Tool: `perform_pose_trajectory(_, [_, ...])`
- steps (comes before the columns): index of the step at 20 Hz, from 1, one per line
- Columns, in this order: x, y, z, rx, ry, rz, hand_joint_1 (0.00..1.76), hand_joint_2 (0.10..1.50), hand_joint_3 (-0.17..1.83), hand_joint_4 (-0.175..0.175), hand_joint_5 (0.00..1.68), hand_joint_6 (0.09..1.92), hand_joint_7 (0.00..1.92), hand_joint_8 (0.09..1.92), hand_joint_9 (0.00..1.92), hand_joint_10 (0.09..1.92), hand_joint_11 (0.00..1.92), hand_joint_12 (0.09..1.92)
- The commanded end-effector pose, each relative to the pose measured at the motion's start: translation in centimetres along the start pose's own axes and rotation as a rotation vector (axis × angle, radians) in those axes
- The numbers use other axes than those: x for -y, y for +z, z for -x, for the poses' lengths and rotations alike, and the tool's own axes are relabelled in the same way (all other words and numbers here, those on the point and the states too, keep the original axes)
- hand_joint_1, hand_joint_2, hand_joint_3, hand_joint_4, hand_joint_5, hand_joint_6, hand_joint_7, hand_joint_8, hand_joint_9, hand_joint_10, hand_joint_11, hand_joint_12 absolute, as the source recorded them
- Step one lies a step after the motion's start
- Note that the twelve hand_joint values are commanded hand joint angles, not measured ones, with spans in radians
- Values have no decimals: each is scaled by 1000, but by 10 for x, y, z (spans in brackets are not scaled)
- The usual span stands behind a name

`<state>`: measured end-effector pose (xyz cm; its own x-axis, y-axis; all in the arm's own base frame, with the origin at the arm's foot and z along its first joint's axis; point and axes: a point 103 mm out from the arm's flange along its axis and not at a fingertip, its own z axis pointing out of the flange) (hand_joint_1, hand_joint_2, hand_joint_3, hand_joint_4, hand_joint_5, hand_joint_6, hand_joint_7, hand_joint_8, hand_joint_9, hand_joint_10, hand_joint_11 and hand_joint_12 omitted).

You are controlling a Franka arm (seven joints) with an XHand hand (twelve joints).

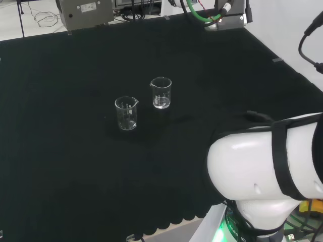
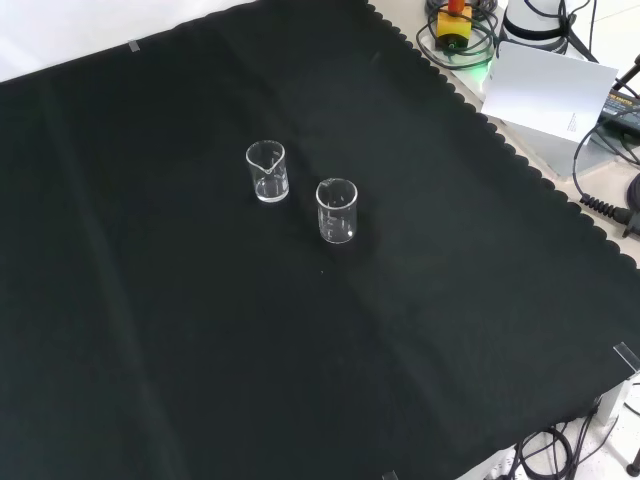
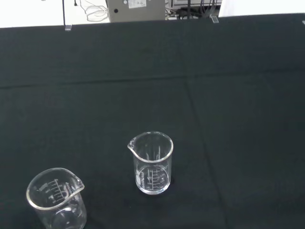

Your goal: Pick up the beaker on the right.

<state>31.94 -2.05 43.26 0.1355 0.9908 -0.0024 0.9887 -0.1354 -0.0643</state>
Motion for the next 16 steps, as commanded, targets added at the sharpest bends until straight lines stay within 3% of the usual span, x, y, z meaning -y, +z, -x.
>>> perform_pose_trajectory(1, [-43,43,12,-21,5,-31,142,1276,295,-29,340,156,19,503,148,621,0,1289])
perform_pose_trajectory(8, [-96,71,21,-46,7,-68,158,1275,287,-30,345,150,20,502,150,620,0,1290])
perform_pose_trajectory(16, [-135,106,26,-61,9,-94,163,1275,284,-30,348,147,23,503,151,620,0,1289])
